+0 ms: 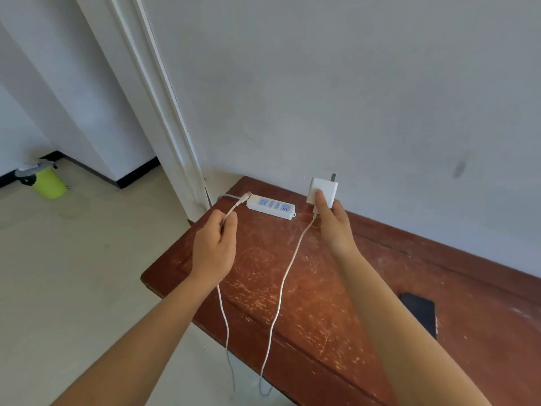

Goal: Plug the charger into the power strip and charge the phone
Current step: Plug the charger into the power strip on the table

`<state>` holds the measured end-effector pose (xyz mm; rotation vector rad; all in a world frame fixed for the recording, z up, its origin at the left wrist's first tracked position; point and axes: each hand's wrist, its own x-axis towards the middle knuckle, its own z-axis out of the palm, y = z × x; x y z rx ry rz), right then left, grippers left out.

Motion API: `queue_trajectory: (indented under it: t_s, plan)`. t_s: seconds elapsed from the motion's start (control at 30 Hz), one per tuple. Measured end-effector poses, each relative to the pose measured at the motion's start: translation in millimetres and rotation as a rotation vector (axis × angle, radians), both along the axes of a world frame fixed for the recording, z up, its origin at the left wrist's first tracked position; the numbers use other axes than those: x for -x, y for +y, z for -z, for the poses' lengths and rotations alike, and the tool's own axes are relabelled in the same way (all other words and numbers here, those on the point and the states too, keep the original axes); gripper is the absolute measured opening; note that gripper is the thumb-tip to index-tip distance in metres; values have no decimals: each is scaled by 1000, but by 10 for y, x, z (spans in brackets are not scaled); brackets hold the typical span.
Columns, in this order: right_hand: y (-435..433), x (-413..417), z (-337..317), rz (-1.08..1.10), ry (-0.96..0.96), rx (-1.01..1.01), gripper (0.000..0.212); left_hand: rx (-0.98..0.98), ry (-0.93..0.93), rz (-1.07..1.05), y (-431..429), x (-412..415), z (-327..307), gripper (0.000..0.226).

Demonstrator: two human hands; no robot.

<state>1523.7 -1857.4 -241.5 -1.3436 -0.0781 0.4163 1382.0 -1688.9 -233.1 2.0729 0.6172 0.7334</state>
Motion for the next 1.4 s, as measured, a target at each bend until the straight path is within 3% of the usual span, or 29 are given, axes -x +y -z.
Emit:
queue_trajectory:
  t_s: [0.17, 0.3, 0.5, 0.77, 0.87, 1.13, 1.4]
  plan:
    - [692, -464, -147, 96, -59, 67, 32, -24, -66, -19, 896, -492, -208, 39]
    - [1091, -788, -36, 125, -152, 191, 35, -30, -56, 26, 1561, -929, 6, 40]
    - [1551, -1020, 254, 294, -198, 489, 32, -152, 129, 238, 2325, -1549, 601, 52]
    - [2159, -1405, 386, 334, -264, 772, 43, -384, 419, 474, 2930, -2205, 1342, 39]
    - [2254, -1465, 578, 207, -243, 908, 48, -405, 500, 550, 2990, -2305, 1733, 34]
    - [2327, -1689, 1292, -215, -371, 1450, 39, -562, 598, 718, 2822, -2394, 2506, 58]
    - [2226, -1955, 1398, -329, -465, 1557, 41, -618, 642, 707, 2738, -2383, 2799, 60]
